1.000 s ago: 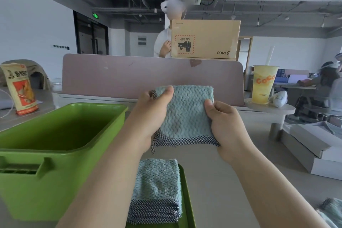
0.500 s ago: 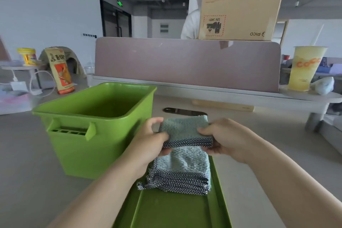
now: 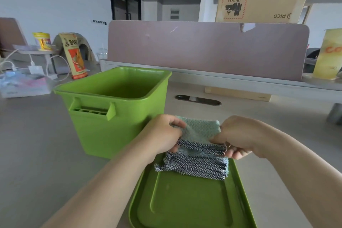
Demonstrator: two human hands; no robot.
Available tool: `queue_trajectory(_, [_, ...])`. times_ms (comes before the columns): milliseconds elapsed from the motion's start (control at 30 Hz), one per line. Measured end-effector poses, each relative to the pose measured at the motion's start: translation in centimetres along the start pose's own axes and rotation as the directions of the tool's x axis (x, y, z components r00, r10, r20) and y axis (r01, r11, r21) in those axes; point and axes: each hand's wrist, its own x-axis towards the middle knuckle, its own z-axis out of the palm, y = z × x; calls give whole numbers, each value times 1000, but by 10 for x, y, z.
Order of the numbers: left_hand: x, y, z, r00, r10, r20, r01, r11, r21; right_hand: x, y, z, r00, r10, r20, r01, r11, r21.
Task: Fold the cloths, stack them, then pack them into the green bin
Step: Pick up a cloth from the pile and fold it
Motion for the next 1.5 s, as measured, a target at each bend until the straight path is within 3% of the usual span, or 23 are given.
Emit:
queue_trajectory(167, [0, 0, 0, 999, 32, 28, -32, 999, 1, 0, -2, -6, 999, 16, -37, -17, 1000, -25])
queue_trajectory(500, [1, -5, 0, 996, -19, 89, -1, 976, 220, 3, 0, 0, 980, 185, 66, -177, 978, -111])
queue_trajectory(567, [-1, -4, -1, 998, 20, 56, -35, 959, 280, -2, -2, -1, 981, 192, 22, -186, 969, -164])
queue_trajectory(633, [0, -4, 0, 986, 164, -34, -139, 917, 373, -6, -2, -2, 977, 64, -203, -126, 941, -313])
queue_trajectory(700, [1, -3, 3, 928, 356, -108, -278, 857, 435, -9, -3, 1, 876, -198, -440, -16, 900, -436])
queue_trajectory(767, [2, -4, 9, 867, 488, -103, -393, 796, 461, -11, -7, 11, 768, -393, -506, 125, 866, -484])
queue_trajectory(833, [6, -12, 18, 847, 531, -27, -441, 730, 522, -8, -6, 25, 747, -509, -428, 225, 798, -559])
queue_trajectory(933, [15, -27, 31, 890, 436, 131, -417, 666, 618, 11, 8, 43, 811, -520, -269, 257, 729, -635])
queue_trajectory(1033, [20, -33, 34, 925, 330, 185, -370, 679, 634, 29, 24, 55, 877, -453, -159, 230, 687, -689])
queue_trajectory(1133, [23, -35, 33, 938, 280, 202, -342, 672, 657, 40, 30, 58, 891, -427, -154, 231, 719, -655])
queue_trajectory(1233, [25, -37, 34, 950, 221, 219, -311, 687, 657, 50, 36, 61, 885, -445, -135, 225, 664, -713])
queue_trajectory(1500, [27, -35, 34, 948, 112, 296, -293, 669, 683, 62, 43, 62, 915, -398, -71, 228, 654, -722])
